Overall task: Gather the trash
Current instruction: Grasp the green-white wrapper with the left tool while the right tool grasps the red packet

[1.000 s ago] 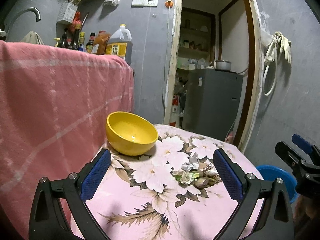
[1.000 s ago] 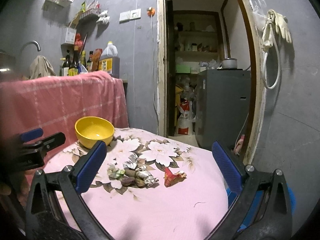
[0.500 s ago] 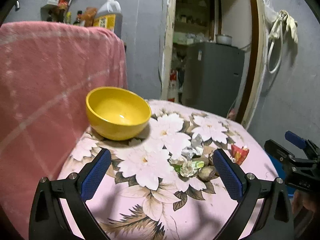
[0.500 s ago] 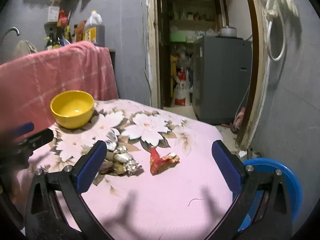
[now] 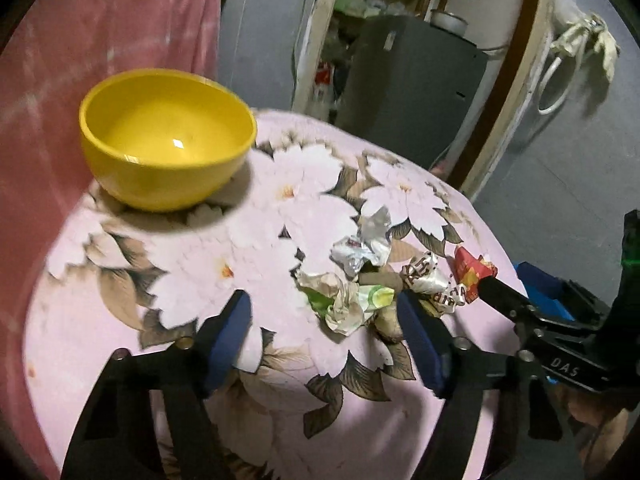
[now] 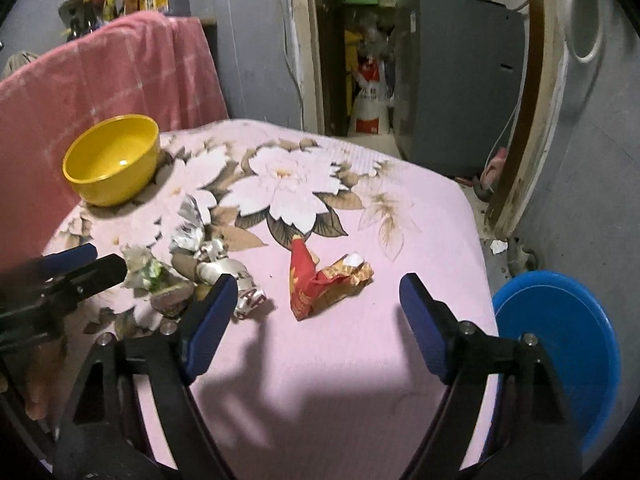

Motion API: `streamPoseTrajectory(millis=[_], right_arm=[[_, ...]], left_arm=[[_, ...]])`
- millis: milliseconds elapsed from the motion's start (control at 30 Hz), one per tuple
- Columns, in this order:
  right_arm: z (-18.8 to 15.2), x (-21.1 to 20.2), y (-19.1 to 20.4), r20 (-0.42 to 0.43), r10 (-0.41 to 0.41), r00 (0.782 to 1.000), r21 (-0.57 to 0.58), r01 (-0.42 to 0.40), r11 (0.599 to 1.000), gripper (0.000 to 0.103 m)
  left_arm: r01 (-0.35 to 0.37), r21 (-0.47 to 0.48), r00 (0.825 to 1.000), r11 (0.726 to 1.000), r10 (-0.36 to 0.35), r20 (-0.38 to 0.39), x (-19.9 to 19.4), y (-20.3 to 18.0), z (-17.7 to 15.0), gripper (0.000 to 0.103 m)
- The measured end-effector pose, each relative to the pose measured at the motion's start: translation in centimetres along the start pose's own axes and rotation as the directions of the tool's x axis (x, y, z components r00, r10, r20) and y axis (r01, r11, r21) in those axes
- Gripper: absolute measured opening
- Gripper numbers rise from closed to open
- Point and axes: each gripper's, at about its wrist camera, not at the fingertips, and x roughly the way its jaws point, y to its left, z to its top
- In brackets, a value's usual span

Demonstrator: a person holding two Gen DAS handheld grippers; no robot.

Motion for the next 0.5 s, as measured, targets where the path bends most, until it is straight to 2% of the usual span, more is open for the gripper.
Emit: streamPoseTrajectory(millis=[167, 267, 333, 467, 500], right_arm=[[0.3, 1.2, -0.5, -0.038, -0.001, 0.999, 0.013, 0.001, 1.0, 0.095], [0.4, 2.1, -1.1, -0.066, 0.026, 0.997, 0.044, -0.023, 0.999, 0.092], [0.3, 2.6, -1.4, -0.081, 0.061, 0.995, 0.074, -0.055, 0.996, 0.09], [0.2, 2.7, -1.5, -0.082, 0.078, 0.994, 0.083, -0.072, 0.994, 0.087], [0.2, 2.7, -1.5, -0.081, 0.079, 0.994, 0.081, -0.073, 0.994, 0.082]], left_arm=[[0.036, -0.026, 0.998, 0.999, -0.037, -0.047, 0.9, 0.3, 0.2, 0.054], [0.052, -0.028, 0.996, 0.998, -0.054, -0.066, 1.2, 0.2, 0.2, 0.044], [0.07, -0.043, 0.995, 0.997, -0.072, -0.072, 1.3, 0.3, 0.3, 0.032], [0.093, -0.081, 0.991, 0.992, -0.1, -0.086, 1.5, 0.7, 0.5, 0.02], [0.096, -0.09, 0.991, 0.991, -0.104, -0.088, 1.5, 0.7, 0.5, 0.018]])
